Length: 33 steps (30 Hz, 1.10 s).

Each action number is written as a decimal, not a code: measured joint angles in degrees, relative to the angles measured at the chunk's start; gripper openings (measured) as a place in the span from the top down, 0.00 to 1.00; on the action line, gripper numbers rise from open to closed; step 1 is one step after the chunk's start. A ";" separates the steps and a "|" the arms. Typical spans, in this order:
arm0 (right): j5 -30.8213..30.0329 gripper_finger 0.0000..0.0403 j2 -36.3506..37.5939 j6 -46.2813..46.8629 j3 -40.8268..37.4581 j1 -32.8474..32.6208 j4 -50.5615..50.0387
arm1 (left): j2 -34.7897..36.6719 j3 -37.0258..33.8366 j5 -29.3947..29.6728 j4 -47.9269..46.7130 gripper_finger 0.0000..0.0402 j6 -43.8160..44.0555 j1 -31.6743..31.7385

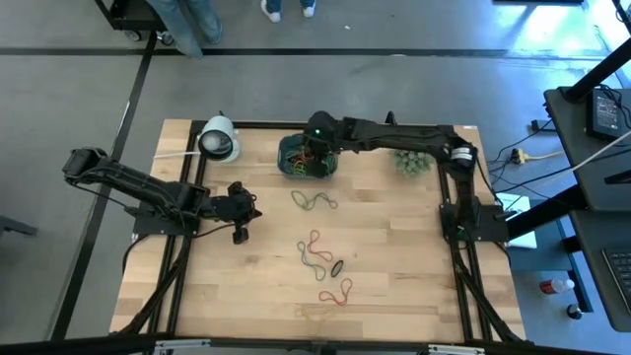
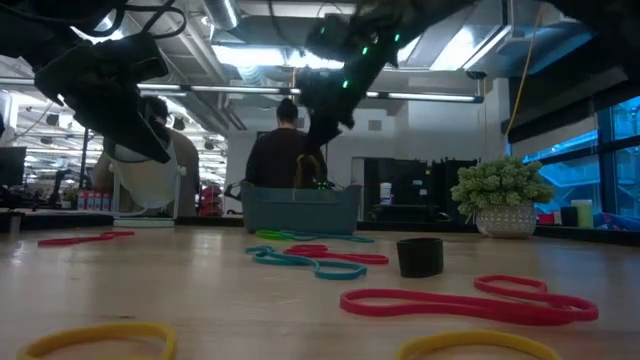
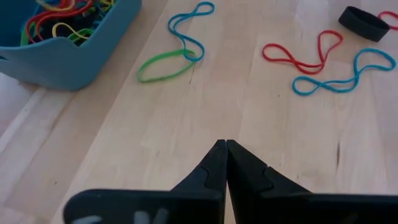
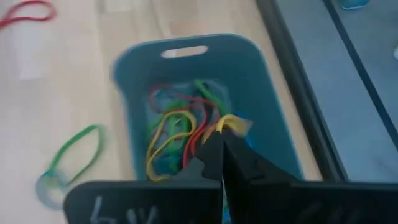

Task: Pick and place rubber bands into bin
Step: Put the yellow rubber band into the blue bin, then put the red rubber band into the blue bin

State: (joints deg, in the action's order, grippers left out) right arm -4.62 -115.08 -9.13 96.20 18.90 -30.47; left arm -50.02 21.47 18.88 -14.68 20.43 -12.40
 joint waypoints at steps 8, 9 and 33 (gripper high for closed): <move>0.19 0.96 -8.23 -0.15 -0.02 1.05 4.48 | 0.00 0.00 0.08 -0.04 0.99 -0.23 0.00; 0.19 0.95 -9.07 -0.12 -0.02 1.05 4.24 | 0.00 0.00 0.08 -0.06 0.99 -0.23 0.00; -0.46 0.68 2.05 5.63 0.09 0.12 -11.36 | 0.02 0.00 2.49 -0.11 0.98 -0.21 0.02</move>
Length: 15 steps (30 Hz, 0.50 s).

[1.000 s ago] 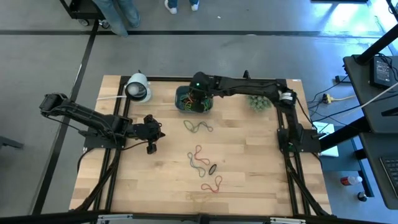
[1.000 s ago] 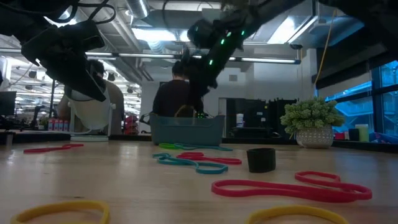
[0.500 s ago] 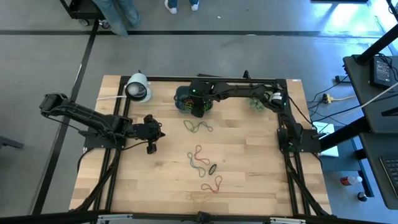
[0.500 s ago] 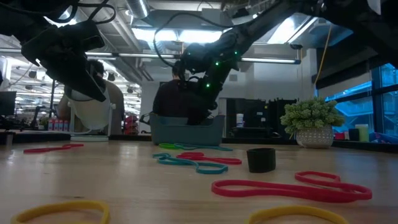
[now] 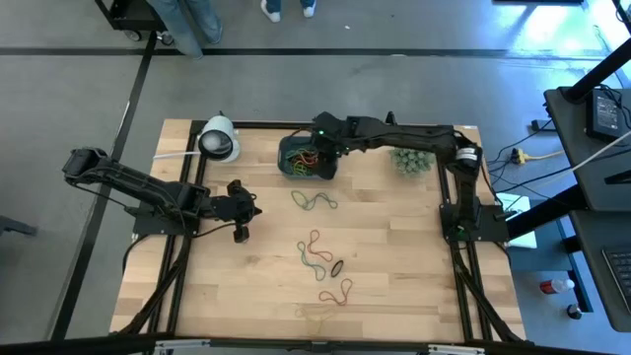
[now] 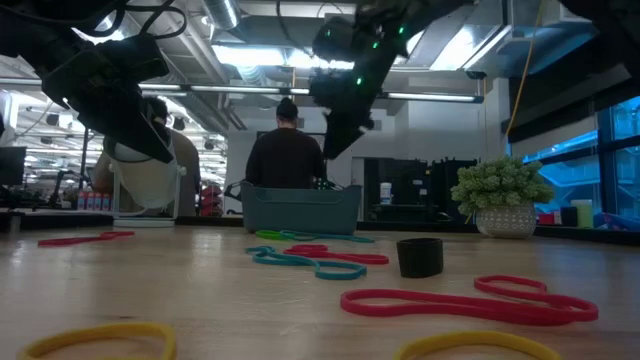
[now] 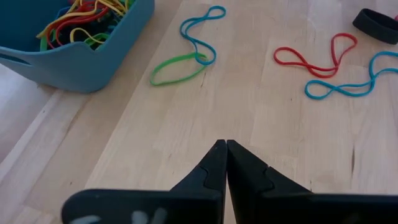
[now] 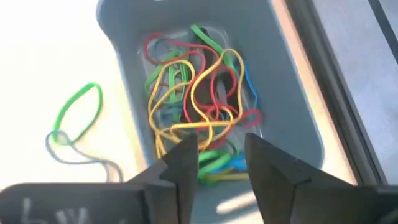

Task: Pick and place rubber bands into bin
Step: Put the red rubber band into the blue bin

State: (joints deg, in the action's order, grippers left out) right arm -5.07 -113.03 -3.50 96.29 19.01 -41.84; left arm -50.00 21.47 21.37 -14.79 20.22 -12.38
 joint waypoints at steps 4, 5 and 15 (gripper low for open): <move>0.08 0.77 2.37 1.80 -0.13 -3.85 -4.37 | 0.00 0.00 0.04 -0.04 0.99 -0.79 0.00; 0.17 0.79 2.83 1.93 -0.64 -5.06 -4.57 | 0.00 0.00 0.07 -0.04 0.99 -1.76 0.00; -0.06 0.97 16.75 10.88 -22.13 -18.71 4.99 | -0.10 1.86 0.07 -1.43 1.00 -4.98 -0.12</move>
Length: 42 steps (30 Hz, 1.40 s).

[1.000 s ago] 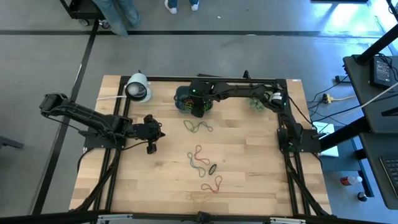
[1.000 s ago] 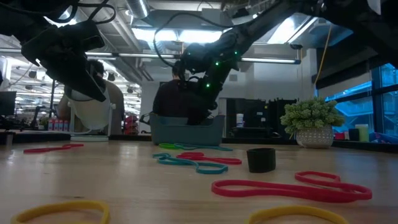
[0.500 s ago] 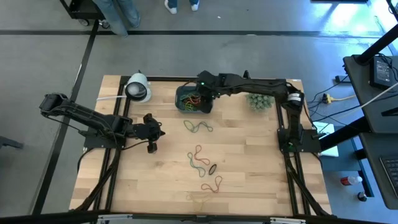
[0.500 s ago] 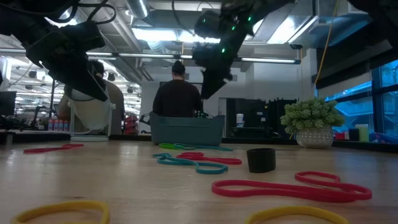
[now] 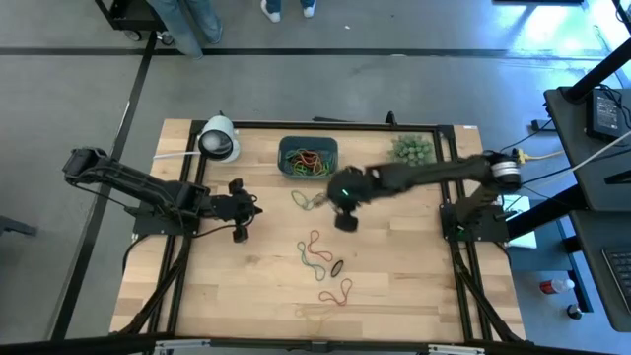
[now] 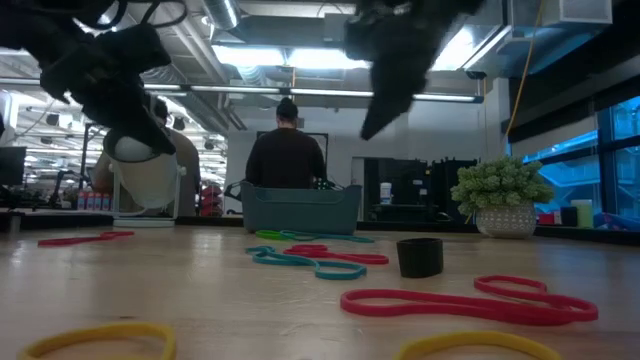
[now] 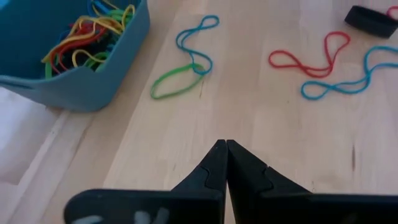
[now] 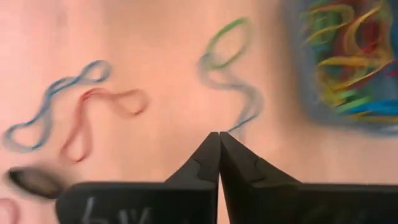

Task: Pick and place rubber bands into bin
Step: Put the red rubber band into the blue bin

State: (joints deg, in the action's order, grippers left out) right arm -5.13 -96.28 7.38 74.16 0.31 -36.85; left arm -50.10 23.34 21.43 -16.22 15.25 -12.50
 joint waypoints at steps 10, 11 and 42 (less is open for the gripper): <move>-7.91 0.98 16.65 10.17 -33.98 -12.76 35.47 | -5.42 8.47 2.73 -16.23 1.00 9.03 -2.57; -7.95 0.98 17.28 10.91 -36.49 -13.32 37.91 | -5.95 9.16 2.68 -17.90 0.99 10.54 -2.55; -7.85 0.96 17.61 14.41 -43.33 -12.96 46.04 | -24.03 9.83 -7.07 -29.16 0.76 23.99 17.91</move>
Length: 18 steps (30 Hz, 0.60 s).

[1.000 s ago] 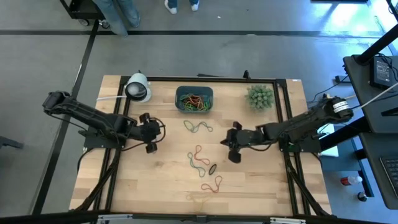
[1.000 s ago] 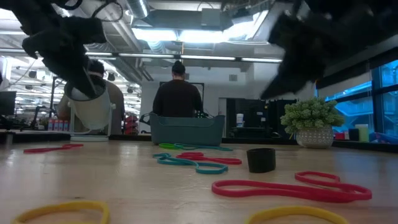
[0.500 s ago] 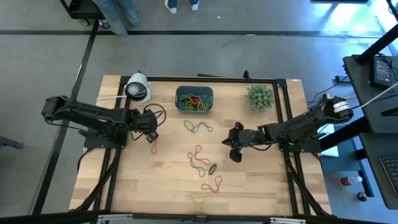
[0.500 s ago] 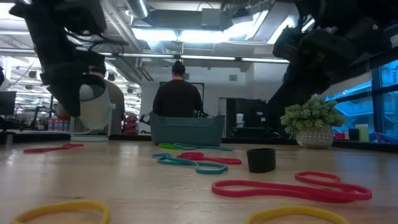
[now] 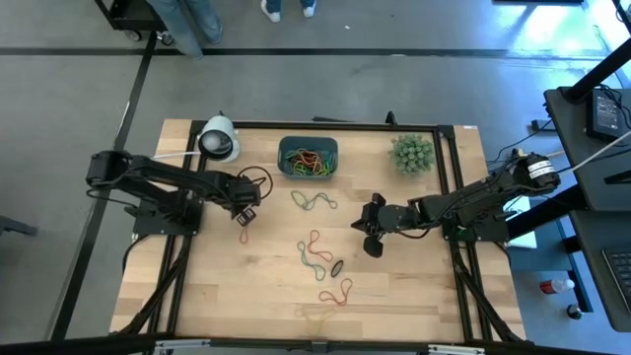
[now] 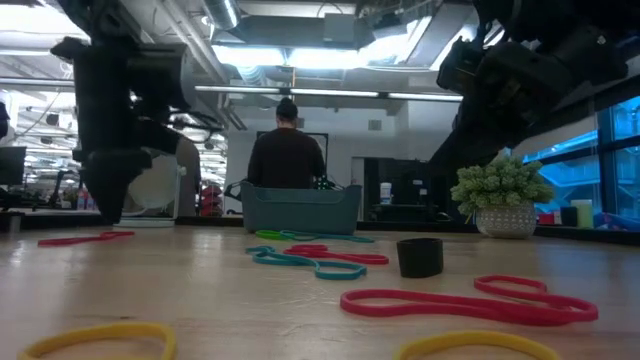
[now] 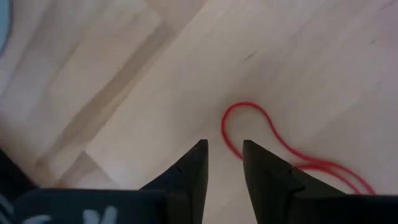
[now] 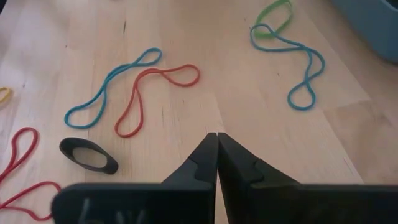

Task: Pick and place rubber bands into bin
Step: Put the red rubber band into the blue bin

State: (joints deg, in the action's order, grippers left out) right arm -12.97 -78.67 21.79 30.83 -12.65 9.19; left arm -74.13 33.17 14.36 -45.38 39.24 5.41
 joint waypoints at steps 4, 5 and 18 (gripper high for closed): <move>0.02 0.96 -0.02 0.01 0.00 -0.01 -0.02 | -3.18 0.00 -0.68 2.41 0.77 -0.14 0.00; 0.04 0.96 -0.02 0.01 0.00 0.01 -0.02 | -3.87 0.00 -0.98 2.56 0.77 -0.13 0.00; 0.07 0.96 -0.02 0.01 0.02 0.01 0.00 | -5.33 0.63 -2.17 2.24 0.99 1.52 -0.07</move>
State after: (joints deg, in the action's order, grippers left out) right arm -12.91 -78.70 21.80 30.85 -12.64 9.19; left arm -79.46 33.80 12.19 -43.14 40.76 5.34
